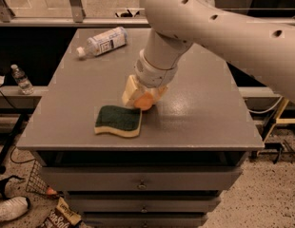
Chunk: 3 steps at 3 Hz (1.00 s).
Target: Move orange near sponge
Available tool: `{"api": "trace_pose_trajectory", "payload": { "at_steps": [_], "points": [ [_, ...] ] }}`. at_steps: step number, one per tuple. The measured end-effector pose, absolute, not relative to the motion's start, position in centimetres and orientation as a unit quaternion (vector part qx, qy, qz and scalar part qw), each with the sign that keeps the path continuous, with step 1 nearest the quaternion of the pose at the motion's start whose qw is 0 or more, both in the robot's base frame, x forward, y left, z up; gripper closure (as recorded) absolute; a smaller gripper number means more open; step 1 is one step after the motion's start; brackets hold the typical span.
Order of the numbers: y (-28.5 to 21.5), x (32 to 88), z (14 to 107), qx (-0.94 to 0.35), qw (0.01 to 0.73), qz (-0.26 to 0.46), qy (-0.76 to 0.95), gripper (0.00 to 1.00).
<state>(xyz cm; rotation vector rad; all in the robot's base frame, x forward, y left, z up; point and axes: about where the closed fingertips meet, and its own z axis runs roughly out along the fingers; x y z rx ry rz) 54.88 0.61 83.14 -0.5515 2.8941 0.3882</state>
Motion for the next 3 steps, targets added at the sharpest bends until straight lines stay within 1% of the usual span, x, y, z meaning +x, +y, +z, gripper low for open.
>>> {"api": "trace_pose_trajectory", "payload": {
  "at_steps": [1, 2, 3],
  "points": [
    [0.6, 54.9, 83.4, -0.185, 0.085, 0.130, 0.970, 0.00],
    [0.6, 54.9, 83.4, -0.185, 0.085, 0.130, 0.970, 0.00],
    [-0.2, 54.8, 84.4, -0.178, 0.102, 0.131, 0.970, 0.00]
  ]
}}
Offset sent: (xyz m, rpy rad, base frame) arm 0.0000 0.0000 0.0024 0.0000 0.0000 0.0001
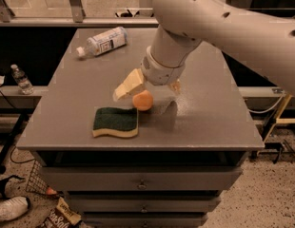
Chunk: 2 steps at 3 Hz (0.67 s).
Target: Move orange near sponge
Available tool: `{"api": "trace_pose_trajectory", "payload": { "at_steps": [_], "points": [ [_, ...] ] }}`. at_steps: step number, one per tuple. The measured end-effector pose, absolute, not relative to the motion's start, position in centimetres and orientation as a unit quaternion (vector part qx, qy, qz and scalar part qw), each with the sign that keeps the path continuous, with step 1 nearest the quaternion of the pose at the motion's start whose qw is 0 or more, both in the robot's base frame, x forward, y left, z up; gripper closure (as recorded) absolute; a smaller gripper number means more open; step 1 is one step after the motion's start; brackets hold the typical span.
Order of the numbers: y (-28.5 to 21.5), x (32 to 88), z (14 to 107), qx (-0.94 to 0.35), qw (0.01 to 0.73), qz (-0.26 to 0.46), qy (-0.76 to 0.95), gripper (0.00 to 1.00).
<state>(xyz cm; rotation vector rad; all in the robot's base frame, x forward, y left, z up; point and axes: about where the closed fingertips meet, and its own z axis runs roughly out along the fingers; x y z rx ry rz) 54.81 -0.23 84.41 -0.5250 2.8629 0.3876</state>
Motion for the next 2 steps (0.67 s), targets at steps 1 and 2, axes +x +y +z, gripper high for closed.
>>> {"api": "trace_pose_trajectory", "payload": {
  "at_steps": [1, 2],
  "points": [
    [-3.8, 54.3, 86.1, -0.152, 0.139, 0.149, 0.967, 0.00],
    [-11.2, 53.5, 88.3, -0.089, 0.195, 0.177, 0.961, 0.00]
  ]
}}
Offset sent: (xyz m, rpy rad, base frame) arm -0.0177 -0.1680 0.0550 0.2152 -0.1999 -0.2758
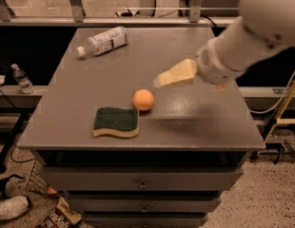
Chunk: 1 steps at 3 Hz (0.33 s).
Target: Move orange near sponge
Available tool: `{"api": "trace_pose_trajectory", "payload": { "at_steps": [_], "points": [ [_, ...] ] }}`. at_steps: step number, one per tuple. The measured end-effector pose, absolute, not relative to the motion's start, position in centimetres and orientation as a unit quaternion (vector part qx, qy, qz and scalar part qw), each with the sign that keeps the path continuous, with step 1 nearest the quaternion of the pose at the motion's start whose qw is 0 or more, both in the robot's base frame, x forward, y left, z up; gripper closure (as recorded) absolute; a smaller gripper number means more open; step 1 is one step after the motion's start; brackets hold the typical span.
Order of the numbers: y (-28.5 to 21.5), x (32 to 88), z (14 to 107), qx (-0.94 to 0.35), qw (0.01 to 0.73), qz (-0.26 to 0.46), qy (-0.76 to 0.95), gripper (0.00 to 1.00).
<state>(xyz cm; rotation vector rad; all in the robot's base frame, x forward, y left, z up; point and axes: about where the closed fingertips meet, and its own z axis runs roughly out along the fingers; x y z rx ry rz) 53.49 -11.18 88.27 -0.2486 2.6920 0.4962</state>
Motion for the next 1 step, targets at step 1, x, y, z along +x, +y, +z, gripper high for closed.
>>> {"api": "trace_pose_trajectory", "payload": {
  "at_steps": [1],
  "points": [
    [-16.83, 53.08, 89.73, -0.034, 0.235, 0.188, 0.953, 0.00]
  ]
}}
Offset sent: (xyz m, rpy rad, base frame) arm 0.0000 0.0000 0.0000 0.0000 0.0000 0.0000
